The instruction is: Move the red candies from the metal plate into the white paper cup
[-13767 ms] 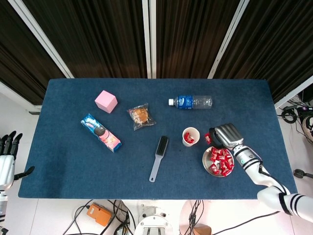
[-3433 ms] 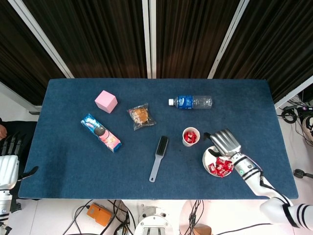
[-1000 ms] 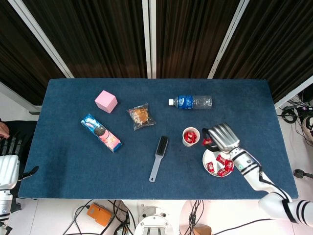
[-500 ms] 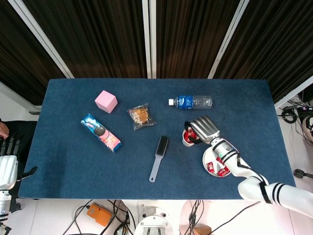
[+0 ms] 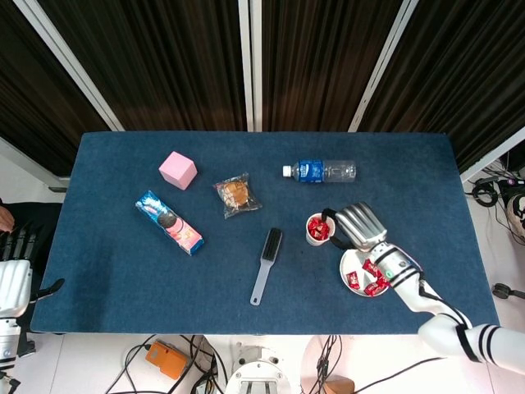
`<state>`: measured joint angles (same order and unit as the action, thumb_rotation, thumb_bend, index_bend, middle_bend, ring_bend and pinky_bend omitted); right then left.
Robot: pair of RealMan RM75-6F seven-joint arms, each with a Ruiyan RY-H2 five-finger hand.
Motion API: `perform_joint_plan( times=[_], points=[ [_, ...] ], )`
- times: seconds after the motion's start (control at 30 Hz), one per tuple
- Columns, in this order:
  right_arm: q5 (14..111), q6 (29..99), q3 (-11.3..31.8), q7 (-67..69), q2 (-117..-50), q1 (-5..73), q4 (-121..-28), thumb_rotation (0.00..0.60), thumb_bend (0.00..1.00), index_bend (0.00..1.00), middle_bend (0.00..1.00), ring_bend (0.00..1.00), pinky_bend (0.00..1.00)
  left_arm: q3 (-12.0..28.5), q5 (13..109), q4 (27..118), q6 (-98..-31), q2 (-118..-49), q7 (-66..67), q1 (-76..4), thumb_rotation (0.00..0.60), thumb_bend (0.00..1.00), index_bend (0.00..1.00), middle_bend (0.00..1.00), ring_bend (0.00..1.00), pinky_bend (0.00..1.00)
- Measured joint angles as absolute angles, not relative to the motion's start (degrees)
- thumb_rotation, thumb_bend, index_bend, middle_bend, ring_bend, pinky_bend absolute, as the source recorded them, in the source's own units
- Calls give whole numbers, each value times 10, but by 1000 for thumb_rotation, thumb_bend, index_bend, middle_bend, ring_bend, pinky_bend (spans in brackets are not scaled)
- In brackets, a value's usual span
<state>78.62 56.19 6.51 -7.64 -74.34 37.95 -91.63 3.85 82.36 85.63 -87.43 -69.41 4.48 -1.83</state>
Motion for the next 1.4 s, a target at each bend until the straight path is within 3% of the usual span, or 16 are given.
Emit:
perform_joint_plan(
  times=[0.23,0.37,1.23,1.4],
  points=[
    [831,597,-20,-72,-712,312,-925,600,341,506,878,1000,1000,38,828,853,-875,-697,42,-20,600,0,0,0,0,0],
    [831,579,-39,-79,-719,300,-911,600,330,494,878,1000,1000,37,832,853,-877,-700,43,-20,600,0,0,0,0,0],
    [802,525,-31,-96,-759,300,-884,600,328,550,878,1000,1000,36,826,843,-879,-701,35,-15,600,0,0,0,0,0],
    [798,515,-27,-97,-763,305,-879,600,426,610,878,1000,1000,36,825,843,-879,-700,35,-14,600,0,0,0,0,0]
  ],
)
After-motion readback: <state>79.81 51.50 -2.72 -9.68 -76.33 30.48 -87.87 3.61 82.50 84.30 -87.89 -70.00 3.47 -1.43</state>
